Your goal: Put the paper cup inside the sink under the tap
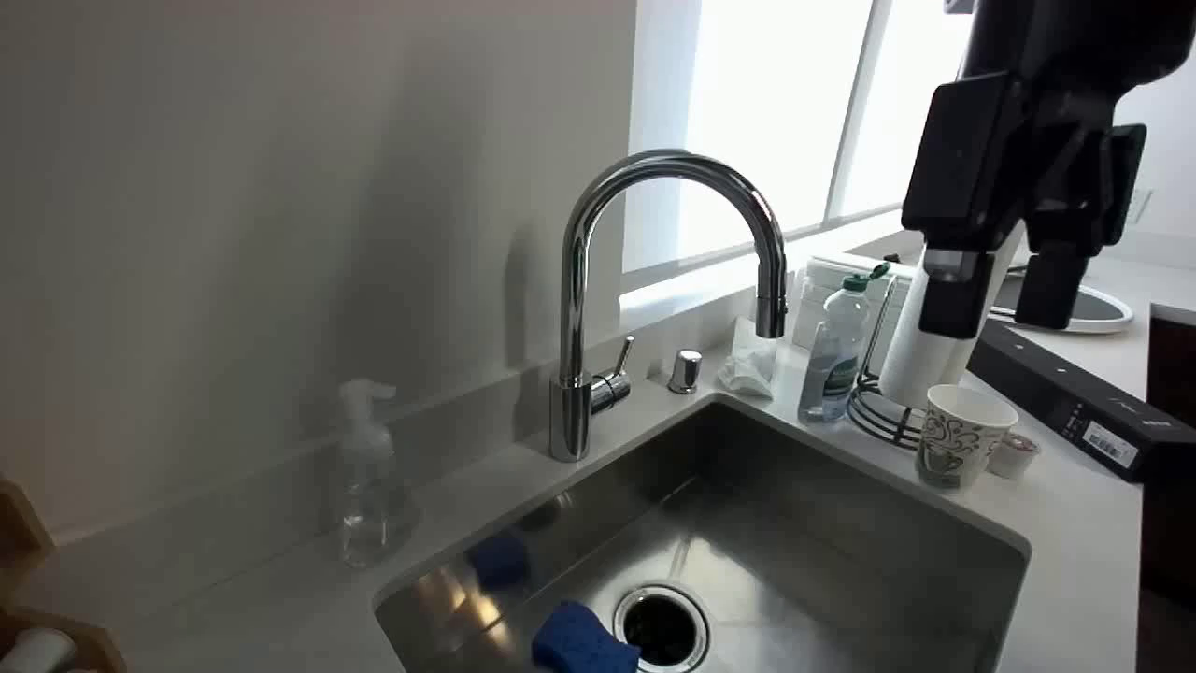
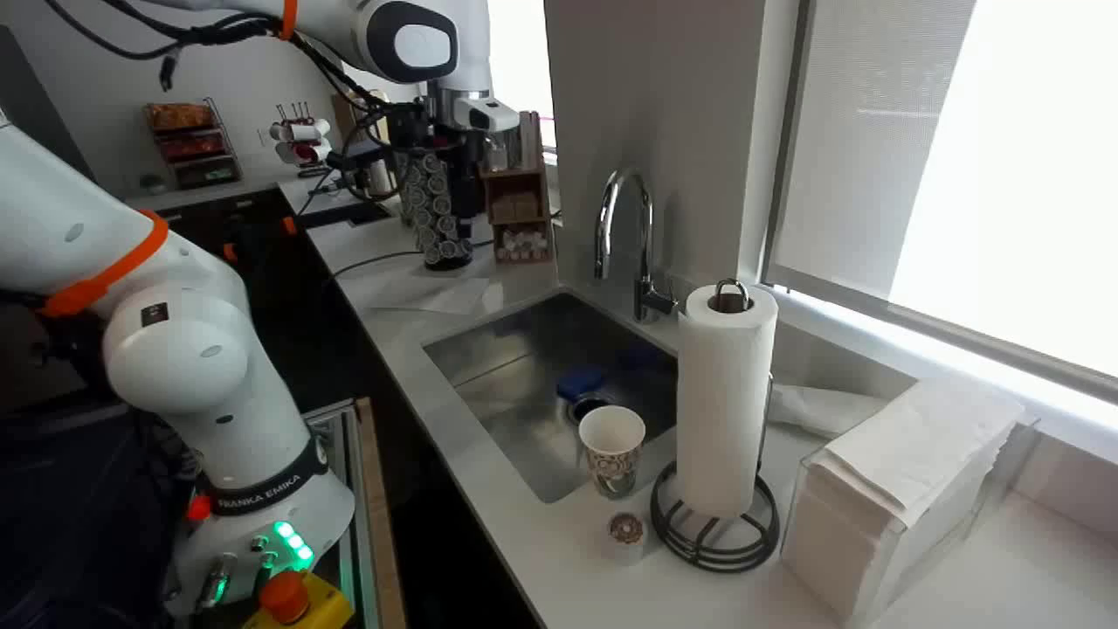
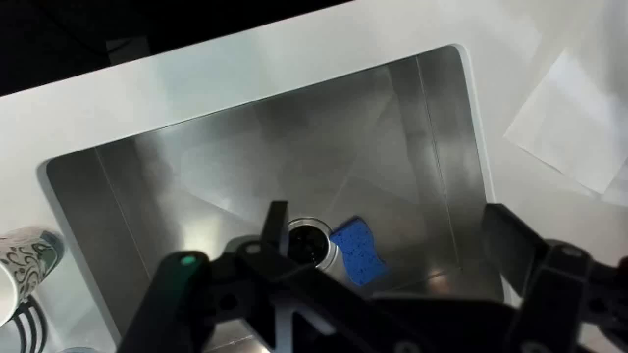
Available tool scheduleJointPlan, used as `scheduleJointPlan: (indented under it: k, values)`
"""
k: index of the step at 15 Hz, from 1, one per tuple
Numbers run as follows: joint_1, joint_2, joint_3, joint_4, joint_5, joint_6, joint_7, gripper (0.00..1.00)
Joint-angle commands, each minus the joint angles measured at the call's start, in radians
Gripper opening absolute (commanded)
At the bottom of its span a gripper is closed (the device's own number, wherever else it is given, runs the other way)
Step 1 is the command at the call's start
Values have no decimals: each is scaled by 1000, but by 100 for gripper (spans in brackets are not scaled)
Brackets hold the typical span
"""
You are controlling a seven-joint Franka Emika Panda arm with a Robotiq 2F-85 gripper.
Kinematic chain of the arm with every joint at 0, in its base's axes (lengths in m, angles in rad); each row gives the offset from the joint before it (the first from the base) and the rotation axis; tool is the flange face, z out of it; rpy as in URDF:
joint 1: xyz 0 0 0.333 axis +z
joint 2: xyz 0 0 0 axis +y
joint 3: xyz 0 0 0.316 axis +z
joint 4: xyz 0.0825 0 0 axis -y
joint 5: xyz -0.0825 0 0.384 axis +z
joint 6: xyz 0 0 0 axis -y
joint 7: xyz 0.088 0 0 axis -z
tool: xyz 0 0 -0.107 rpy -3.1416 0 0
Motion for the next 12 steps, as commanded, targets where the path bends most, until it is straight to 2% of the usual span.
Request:
scheduleJointPlan:
  k: [1,4,5,7,12]
  values:
    - [-1,0,0,1,0,-2,0,100]
    - [-8,-10,-4,-10,5,12,13,100]
    - [-22,-18,-6,-17,17,18,60,100]
    - [-70,-73,-21,-68,-28,43,117,100]
    - [-220,-218,-141,-207,-86,22,132,100]
